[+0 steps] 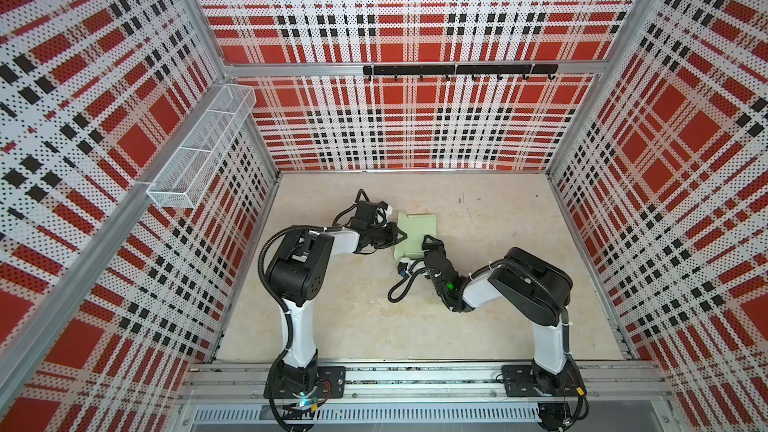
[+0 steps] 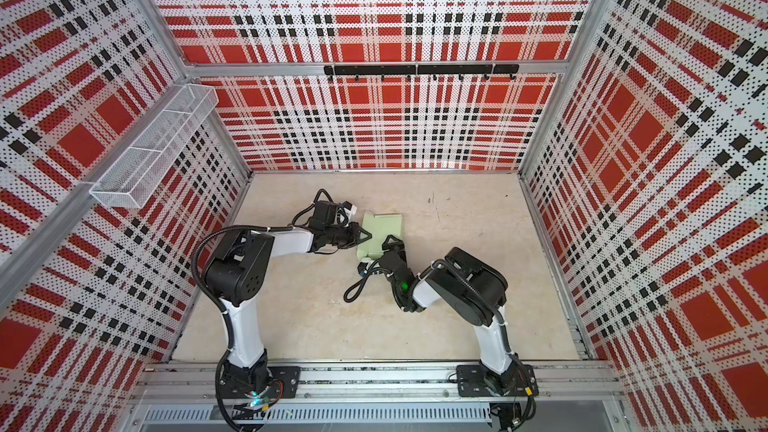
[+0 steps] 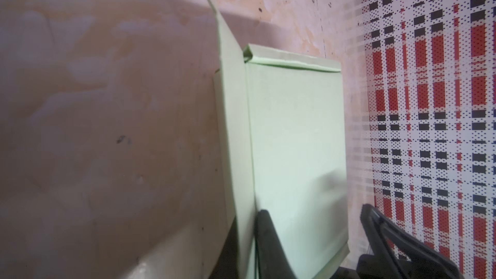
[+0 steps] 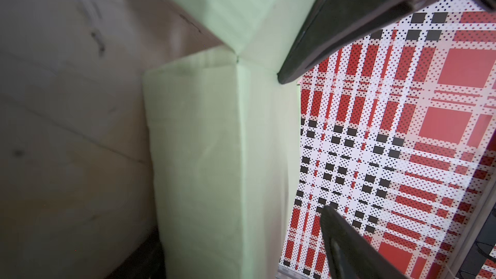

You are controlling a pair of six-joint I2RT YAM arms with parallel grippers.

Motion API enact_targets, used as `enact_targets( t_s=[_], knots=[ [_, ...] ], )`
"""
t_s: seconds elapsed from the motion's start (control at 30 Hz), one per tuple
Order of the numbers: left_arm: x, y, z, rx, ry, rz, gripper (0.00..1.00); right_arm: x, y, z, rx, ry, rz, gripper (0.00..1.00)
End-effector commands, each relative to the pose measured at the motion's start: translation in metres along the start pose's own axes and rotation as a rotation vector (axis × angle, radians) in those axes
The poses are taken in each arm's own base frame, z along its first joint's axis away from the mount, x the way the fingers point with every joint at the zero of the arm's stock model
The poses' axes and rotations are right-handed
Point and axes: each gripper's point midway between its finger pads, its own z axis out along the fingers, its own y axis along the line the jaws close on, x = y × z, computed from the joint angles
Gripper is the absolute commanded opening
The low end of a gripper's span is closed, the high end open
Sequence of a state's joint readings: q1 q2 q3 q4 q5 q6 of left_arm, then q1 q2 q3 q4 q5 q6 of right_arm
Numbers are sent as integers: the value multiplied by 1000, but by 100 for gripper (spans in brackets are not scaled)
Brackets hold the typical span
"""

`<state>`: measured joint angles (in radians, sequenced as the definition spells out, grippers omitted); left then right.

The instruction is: Fold the paper box

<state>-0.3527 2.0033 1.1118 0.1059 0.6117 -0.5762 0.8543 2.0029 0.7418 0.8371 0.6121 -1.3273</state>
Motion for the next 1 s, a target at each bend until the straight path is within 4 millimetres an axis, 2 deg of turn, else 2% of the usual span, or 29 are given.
enact_targets(
  t_s=[0.0, 0.23, 0.43, 0.57, 0.63, 0.73, 0.87, 0.9, 0.97],
  knots=[
    [39, 37, 12, -110, 107, -95, 15, -8, 21, 6, -24, -25, -28, 80],
    [37, 33, 10, -105, 98, -89, 20, -8, 23, 9, 6, -24, -42, 65],
    [32, 28, 4, -103, 80, -76, 30, -7, 20, 6, 10, -30, -32, 55],
    [28, 26, -2, -111, 60, -61, 48, -7, 15, 4, 25, -32, -30, 53],
    [25, 25, -7, -118, 42, -51, 52, -6, 12, 2, 31, -33, -25, 53],
    [11, 17, -23, -115, -10, -23, 59, -6, 5, -1, 48, -36, -5, 53],
    [-17, -10, -55, -78, -102, 48, 68, -6, -8, -8, 70, -52, 62, 53],
    [-24, -23, -65, -59, -131, 86, 71, -7, -11, -10, 69, -63, 86, 52],
    [-45, -32, -95, -53, -213, 141, 74, -10, -16, -15, 54, -91, 140, 52]
  ],
)
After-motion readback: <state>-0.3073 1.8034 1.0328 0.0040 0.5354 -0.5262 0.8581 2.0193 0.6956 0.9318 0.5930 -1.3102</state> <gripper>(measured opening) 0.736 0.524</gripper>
